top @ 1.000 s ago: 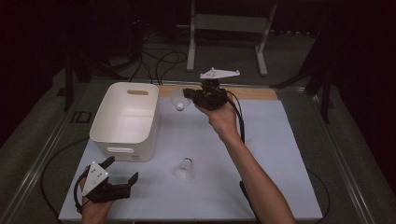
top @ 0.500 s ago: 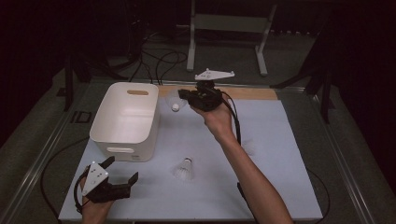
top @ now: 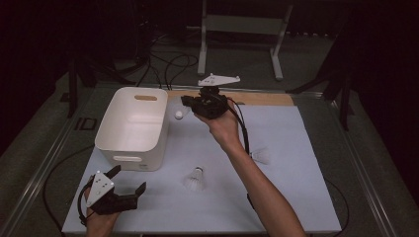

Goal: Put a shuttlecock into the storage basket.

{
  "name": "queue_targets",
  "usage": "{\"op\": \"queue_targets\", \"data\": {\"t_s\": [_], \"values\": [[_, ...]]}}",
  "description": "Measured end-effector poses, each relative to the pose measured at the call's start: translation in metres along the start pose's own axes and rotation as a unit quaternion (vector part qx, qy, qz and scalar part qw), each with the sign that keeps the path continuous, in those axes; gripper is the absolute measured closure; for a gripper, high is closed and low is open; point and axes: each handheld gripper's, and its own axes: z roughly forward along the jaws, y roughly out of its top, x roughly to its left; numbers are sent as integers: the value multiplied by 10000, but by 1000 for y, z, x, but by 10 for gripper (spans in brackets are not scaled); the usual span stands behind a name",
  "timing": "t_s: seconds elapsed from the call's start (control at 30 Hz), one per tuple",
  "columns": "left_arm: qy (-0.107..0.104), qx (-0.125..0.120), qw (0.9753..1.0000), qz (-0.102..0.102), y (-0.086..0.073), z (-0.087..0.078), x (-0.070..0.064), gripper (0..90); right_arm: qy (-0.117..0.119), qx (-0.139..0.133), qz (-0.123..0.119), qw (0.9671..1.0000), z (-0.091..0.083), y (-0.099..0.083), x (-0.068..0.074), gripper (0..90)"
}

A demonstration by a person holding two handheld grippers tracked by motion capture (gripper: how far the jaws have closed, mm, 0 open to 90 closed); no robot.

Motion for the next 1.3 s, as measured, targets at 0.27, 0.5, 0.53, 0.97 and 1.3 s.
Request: {"op": "queue_targets", "data": {"t_s": [0.27, 0.5, 0.53, 0.97, 1.3], "values": [[0, -1, 10000, 4, 0, 0, 0, 0, 45, -2, -40, 10000, 5, 2, 6, 894], [3, 1, 10000, 19, 0, -1, 0, 0, 117, -3, -69, 9999, 11, 4, 14, 894], [1, -1, 10000, 19, 0, -1, 0, 0, 119, -29, -63, 9999, 12, 5, 15, 894], [-3, 0, 10000, 17, 0, -1, 0, 0, 227, -76, -68, 9997, 21, 10, 26, 894], [8, -14, 10000, 1, 0, -1, 1, 0, 301, -71, -44, 9995, 28, 11, 31, 894]]}}
